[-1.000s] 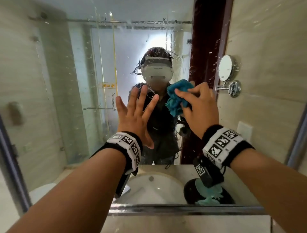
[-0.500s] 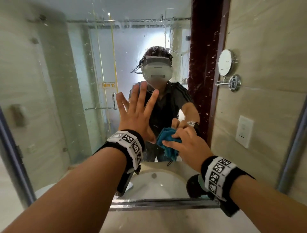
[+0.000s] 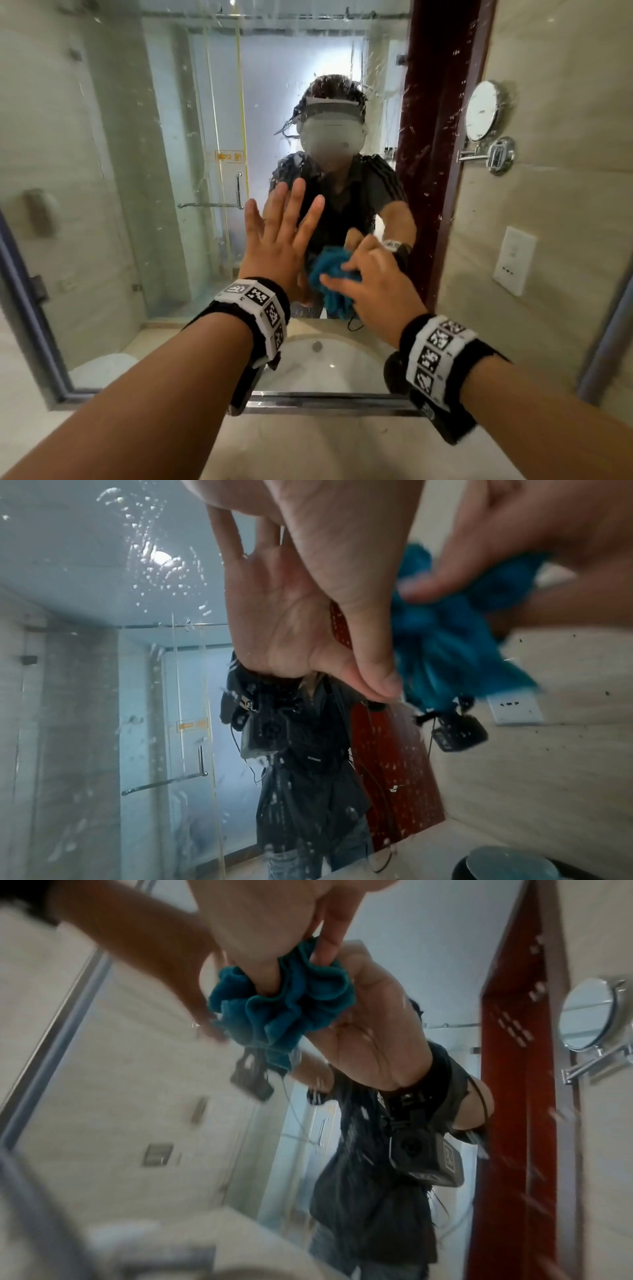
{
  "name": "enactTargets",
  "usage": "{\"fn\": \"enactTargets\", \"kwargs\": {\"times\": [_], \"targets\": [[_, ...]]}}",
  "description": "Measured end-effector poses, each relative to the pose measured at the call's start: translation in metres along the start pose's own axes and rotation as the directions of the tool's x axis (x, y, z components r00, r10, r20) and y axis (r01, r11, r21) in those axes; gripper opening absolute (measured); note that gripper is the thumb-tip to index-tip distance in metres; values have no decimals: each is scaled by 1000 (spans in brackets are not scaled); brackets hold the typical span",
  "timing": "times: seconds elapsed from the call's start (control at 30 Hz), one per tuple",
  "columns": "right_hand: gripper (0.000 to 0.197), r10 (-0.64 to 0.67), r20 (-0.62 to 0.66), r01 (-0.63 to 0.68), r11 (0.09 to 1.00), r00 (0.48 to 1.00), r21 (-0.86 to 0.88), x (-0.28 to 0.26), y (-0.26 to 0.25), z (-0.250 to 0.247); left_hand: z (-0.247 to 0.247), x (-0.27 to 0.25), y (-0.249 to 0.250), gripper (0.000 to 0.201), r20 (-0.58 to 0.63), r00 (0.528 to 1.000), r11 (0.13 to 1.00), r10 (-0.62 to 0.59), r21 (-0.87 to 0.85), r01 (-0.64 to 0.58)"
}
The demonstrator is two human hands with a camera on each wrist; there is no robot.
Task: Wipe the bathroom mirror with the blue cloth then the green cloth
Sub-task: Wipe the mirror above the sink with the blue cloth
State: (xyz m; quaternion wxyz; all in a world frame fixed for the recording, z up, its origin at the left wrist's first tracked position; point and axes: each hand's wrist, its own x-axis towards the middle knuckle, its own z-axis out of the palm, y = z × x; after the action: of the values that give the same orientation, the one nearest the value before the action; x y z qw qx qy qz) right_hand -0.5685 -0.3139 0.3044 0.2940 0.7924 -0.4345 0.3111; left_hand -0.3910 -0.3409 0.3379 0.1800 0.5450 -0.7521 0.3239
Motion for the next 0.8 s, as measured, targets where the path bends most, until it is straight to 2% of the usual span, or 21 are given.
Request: {"fn": "enactTargets", "kwargs": {"times": [0.07,0.1,0.13,0.17,0.2,0.27,0.3,0.37,0.4,0.47,0.5,0.53,0.57,0.6,0.63,0.67,0.7,0.77,0.8], "targets": [[39,-59,184,58,998,981,10,-25,3,10,-1,0,0,146,-13,1000,1000,1,4,0],[42,-89,283,83,996,955,34,-34,3,10,-1,0,0,149,-7,1000,1000,-1,10,1],[45,-131,303,112,991,944,79,-39,5,9,-2,-1,0,151,1,1000,1000,-4,13,4],[45,-155,302,148,988,941,47,-39,9,5,-2,-1,0,153,4,1000,1000,-6,16,6],[40,-126,299,112,992,946,64,-34,9,0,-3,0,0,154,4,1000,1000,-8,19,8],[32,-22,171,14,999,985,45,-16,9,-14,-4,-1,1,154,10,1000,1000,-7,18,7],[36,68,82,-73,995,994,67,-6,9,-20,-4,-1,1,154,12,1000,1000,-8,19,8],[32,205,-103,-196,977,973,88,11,16,-34,-4,-1,1,154,17,1000,1000,-11,19,11],[39,242,-168,-233,970,956,71,14,21,-36,-4,-1,1,154,24,1000,1000,-10,16,10],[47,235,-208,-235,972,949,25,15,24,-38,-4,-1,1,153,33,999,1000,-9,15,8],[43,204,-210,-210,978,956,-7,10,23,-35,-4,-1,1,153,34,999,1000,-11,20,10],[34,165,-172,-181,980,971,-84,3,22,-30,-4,-1,1,153,34,999,1000,-13,26,12],[35,146,-68,-154,980,987,-123,-8,24,-20,-4,-1,2,153,33,999,1000,-14,28,13],[51,116,32,-112,987,993,-115,-23,26,-7,-4,-1,2,153,35,999,1000,-13,23,12],[55,65,139,-48,991,988,-122,-38,26,-1,-5,-1,3,153,37,999,1000,-12,17,11],[42,52,214,-40,997,975,-63,-51,27,3,-5,-1,2,154,37,999,1000,-12,12,12],[39,31,291,-17,999,956,-48,-63,25,5,-5,-1,2,154,37,999,1000,-14,11,13],[52,-102,378,117,993,920,-18,-83,26,11,-5,-2,3,154,42,999,1000,-18,11,17],[53,-90,409,87,996,908,26,-87,31,11,-5,-2,4,153,40,999,1000,-21,6,21]]}}
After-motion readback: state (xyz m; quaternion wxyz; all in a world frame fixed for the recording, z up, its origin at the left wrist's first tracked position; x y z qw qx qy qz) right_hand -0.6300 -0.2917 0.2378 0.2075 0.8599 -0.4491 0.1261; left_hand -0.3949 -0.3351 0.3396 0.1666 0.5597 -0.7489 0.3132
